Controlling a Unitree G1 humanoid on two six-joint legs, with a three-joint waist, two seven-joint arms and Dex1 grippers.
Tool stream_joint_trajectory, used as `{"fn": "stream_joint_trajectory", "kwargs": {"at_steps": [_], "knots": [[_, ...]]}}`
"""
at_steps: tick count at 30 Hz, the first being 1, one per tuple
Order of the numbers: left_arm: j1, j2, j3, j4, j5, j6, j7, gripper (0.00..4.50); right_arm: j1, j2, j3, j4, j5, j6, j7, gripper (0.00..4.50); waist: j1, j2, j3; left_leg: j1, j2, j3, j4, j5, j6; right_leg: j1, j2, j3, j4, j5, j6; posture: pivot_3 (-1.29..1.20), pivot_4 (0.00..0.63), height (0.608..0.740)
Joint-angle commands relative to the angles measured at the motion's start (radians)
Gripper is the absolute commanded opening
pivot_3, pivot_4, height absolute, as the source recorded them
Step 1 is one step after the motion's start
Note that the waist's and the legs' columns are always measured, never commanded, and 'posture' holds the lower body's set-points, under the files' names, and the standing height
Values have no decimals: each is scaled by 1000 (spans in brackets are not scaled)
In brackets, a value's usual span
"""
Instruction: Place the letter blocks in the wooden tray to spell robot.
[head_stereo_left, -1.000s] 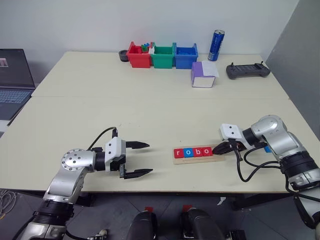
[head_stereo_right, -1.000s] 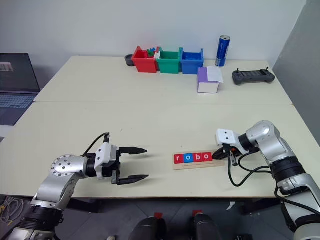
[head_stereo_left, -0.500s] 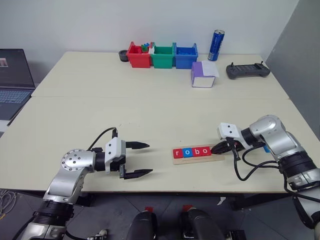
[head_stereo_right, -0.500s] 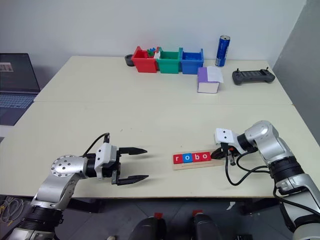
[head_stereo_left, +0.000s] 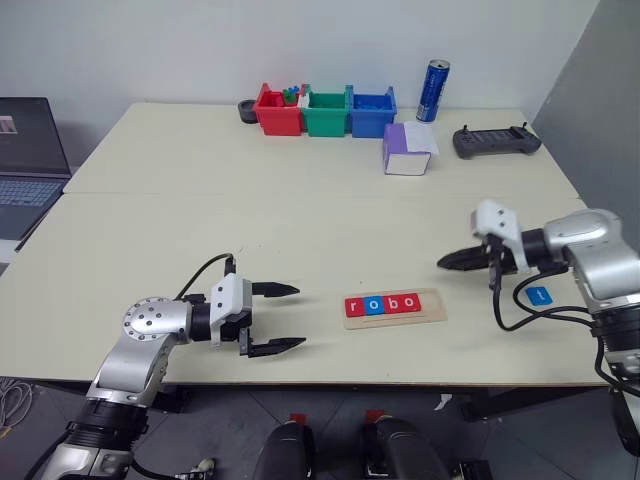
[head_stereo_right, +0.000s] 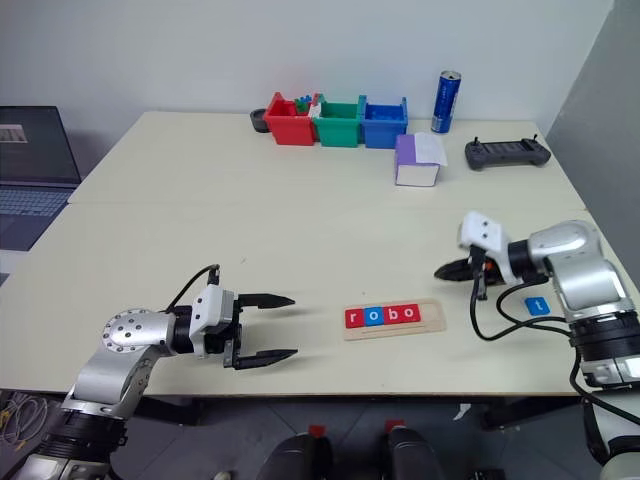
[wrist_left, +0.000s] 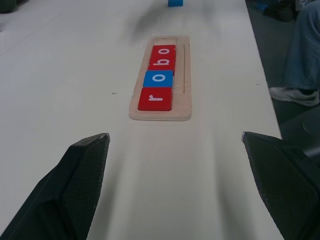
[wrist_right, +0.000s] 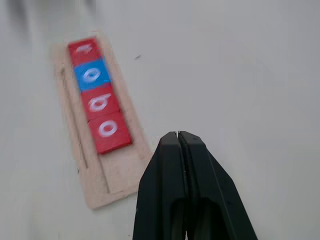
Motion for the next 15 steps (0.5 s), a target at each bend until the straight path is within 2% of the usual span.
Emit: {"fn": "stream_joint_trajectory", "kwargs": {"at_steps": [1, 4, 7, 11, 15], "knots": [[-8, 9, 10, -3, -10, -18, -13, 4500, 108, -38, -203, -93, 51, 155, -161, 940, 2, 0, 0, 0, 0, 0, 0, 0, 0, 0, 0, 0, 0, 0, 0, 0, 150, 740], [-15, 11, 10, 13, -12, -22, -25, 4500, 246, -38, -355, -183, 80, 244, -263, 1991, 10, 0, 0, -1, -1, 0, -1, 0, 0, 0, 0, 0, -1, 0, 0, 0, 150, 740], [-39, 1, 0, 39, -8, -31, -38, 4500, 366, 7, -495, -279, 99, 325, -387, 3007, 9, 0, -1, -1, -1, 0, -1, 0, 0, 0, 0, 0, -1, 0, 0, 0, 150, 740], [-75, -23, -19, 67, -4, -37, -51, 4500, 504, 71, -571, -394, 114, 393, -503, 4454, 0, 1, -1, 0, 0, 0, -1, 0, 0, 0, 0, 0, 0, 0, 0, 0, 150, 740], [-106, -37, -35, 102, 2, -50, -70, 4500, 578, 109, -594, -446, 94, 438, -611, 4482, -4, 2, -2, 0, 0, 0, -1, 0, 0, 0, 0, 0, 0, 0, 1, 0, 150, 740]]}}
